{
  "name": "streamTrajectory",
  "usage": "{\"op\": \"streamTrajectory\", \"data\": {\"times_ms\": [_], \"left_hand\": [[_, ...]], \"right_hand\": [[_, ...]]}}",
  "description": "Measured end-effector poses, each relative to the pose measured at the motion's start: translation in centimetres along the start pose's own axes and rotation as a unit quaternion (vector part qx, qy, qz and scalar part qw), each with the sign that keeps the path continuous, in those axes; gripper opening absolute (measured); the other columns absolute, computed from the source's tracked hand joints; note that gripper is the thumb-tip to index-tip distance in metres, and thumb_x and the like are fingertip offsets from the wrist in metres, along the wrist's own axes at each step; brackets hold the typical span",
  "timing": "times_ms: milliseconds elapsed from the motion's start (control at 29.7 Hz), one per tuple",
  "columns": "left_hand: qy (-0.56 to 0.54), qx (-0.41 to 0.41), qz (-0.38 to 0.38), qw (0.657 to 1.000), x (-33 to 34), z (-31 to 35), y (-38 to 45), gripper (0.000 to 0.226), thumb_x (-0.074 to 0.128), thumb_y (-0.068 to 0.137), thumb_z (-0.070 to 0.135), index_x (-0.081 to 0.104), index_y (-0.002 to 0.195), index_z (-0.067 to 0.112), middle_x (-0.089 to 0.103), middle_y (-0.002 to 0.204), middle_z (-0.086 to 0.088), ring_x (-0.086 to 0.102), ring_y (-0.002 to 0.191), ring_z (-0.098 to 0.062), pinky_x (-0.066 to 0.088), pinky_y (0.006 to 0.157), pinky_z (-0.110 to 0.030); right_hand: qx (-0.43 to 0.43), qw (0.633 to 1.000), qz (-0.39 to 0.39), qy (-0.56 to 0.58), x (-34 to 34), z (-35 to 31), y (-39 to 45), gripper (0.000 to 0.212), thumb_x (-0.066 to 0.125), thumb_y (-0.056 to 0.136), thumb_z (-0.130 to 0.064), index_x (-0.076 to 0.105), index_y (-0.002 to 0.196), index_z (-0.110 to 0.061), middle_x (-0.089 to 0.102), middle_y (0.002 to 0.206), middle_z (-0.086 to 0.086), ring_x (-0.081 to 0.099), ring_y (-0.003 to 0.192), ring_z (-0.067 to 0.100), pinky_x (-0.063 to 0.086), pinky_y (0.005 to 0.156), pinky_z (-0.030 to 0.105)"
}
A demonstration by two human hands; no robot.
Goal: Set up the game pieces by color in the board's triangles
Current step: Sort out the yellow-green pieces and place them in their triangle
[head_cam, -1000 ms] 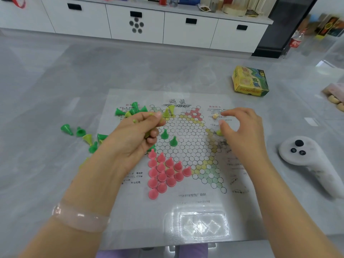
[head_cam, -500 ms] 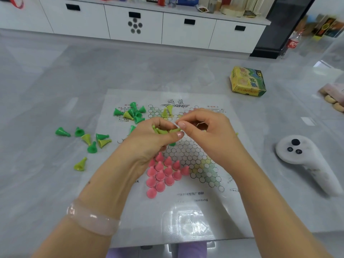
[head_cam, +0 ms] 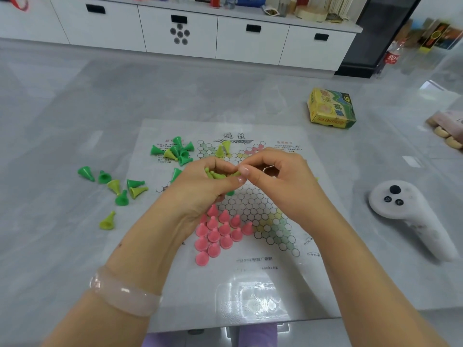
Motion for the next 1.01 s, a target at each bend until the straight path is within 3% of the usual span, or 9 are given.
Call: {"op": "streamTrajectory", "data": {"times_ms": [101,235,303,370,437,572,673,841,1009], "left_hand": [[0.005,-0.007,-0.001,1.000,0.1,0.0,-0.1,0.014,0.072,0.075,0.010,0.062,0.085,0.014,0.054,0.056,0.008,0.045,0.042,0.001,0.035,0.051,-0.017],[-0.017,-0.042,0.044,0.998,-0.7,-0.4,0.0,0.019,0.063,0.084,0.010,0.059,0.102,0.014,0.051,0.074,-0.003,0.040,0.057,-0.010,0.034,0.056,-0.023],[-0.046,-0.047,0.059,0.996,-0.9,-0.2,0.0,0.018,0.052,0.086,0.002,0.056,0.102,0.010,0.050,0.080,-0.006,0.039,0.060,-0.011,0.033,0.055,-0.022],[-0.080,-0.036,0.059,0.994,-0.8,0.3,-0.1,0.019,0.042,0.086,-0.006,0.053,0.093,0.008,0.050,0.083,-0.007,0.041,0.061,-0.010,0.034,0.054,-0.021],[-0.096,-0.024,0.055,0.994,-0.8,0.6,-0.2,0.025,0.034,0.085,-0.010,0.052,0.089,0.007,0.052,0.084,-0.007,0.043,0.061,-0.010,0.036,0.055,-0.020],[-0.082,-0.010,0.055,0.995,-0.8,0.6,-0.1,0.027,0.032,0.089,-0.009,0.050,0.090,0.010,0.057,0.087,-0.007,0.045,0.060,-0.009,0.040,0.052,-0.017],[-0.076,-0.007,0.047,0.996,-0.7,0.7,-0.3,0.024,0.034,0.091,-0.008,0.050,0.091,0.010,0.060,0.088,-0.008,0.046,0.058,-0.008,0.041,0.050,-0.015],[-0.088,-0.010,0.048,0.995,-0.8,0.9,-0.4,0.020,0.036,0.093,-0.004,0.051,0.089,0.010,0.064,0.085,-0.008,0.044,0.054,-0.009,0.038,0.045,-0.015],[-0.083,-0.006,0.055,0.995,-1.0,1.1,-0.6,0.021,0.038,0.094,0.000,0.053,0.085,0.011,0.066,0.081,-0.006,0.040,0.045,-0.006,0.032,0.040,-0.014]], "right_hand": [[0.018,1.000,0.012,0.000,-0.3,0.1,0.0,0.008,0.065,0.082,-0.020,0.069,0.076,-0.024,0.063,0.069,-0.014,0.054,0.065,-0.001,0.047,0.064,0.021],[0.067,0.991,0.112,-0.005,-4.0,1.3,-0.1,0.012,0.063,0.083,-0.024,0.068,0.072,-0.027,0.062,0.062,-0.018,0.047,0.050,-0.007,0.037,0.048,0.006],[0.106,0.979,0.174,-0.009,-6.2,2.7,-0.5,0.014,0.063,0.084,-0.022,0.067,0.071,-0.024,0.059,0.063,-0.014,0.047,0.046,-0.008,0.035,0.042,0.004],[0.144,0.971,0.188,-0.035,-7.3,4.2,-0.8,0.013,0.062,0.086,-0.019,0.067,0.074,-0.018,0.050,0.062,-0.011,0.045,0.040,-0.006,0.032,0.039,0.005],[0.163,0.967,0.169,-0.096,-7.4,5.6,-0.9,0.016,0.061,0.085,-0.020,0.065,0.070,-0.020,0.049,0.070,-0.009,0.049,0.048,-0.002,0.033,0.047,0.010],[0.164,0.955,0.140,-0.203,-7.1,6.7,-0.6,0.012,0.062,0.085,-0.025,0.067,0.074,-0.021,0.050,0.088,0.000,0.047,0.083,0.014,0.032,0.072,0.025],[0.162,0.944,0.133,-0.256,-7.0,7.0,-0.4,0.014,0.062,0.085,-0.026,0.070,0.080,-0.017,0.050,0.091,0.003,0.048,0.097,0.023,0.035,0.076,0.030],[0.174,0.937,0.122,-0.279,-6.9,7.6,-0.3,0.017,0.062,0.084,-0.028,0.073,0.081,-0.016,0.055,0.096,0.009,0.051,0.100,0.029,0.044,0.083,0.040],[0.175,0.934,0.122,-0.286,-6.8,7.5,-0.4,0.017,0.061,0.085,-0.028,0.073,0.081,-0.017,0.053,0.094,0.008,0.048,0.099,0.027,0.036,0.074,0.031]]}}
Point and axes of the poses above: each hand's wrist, its own y-axis towards the middle knuckle, its own x-axis out of the palm, z = x × y, the point moved 6 cm from there along y, towards the middle knuckle
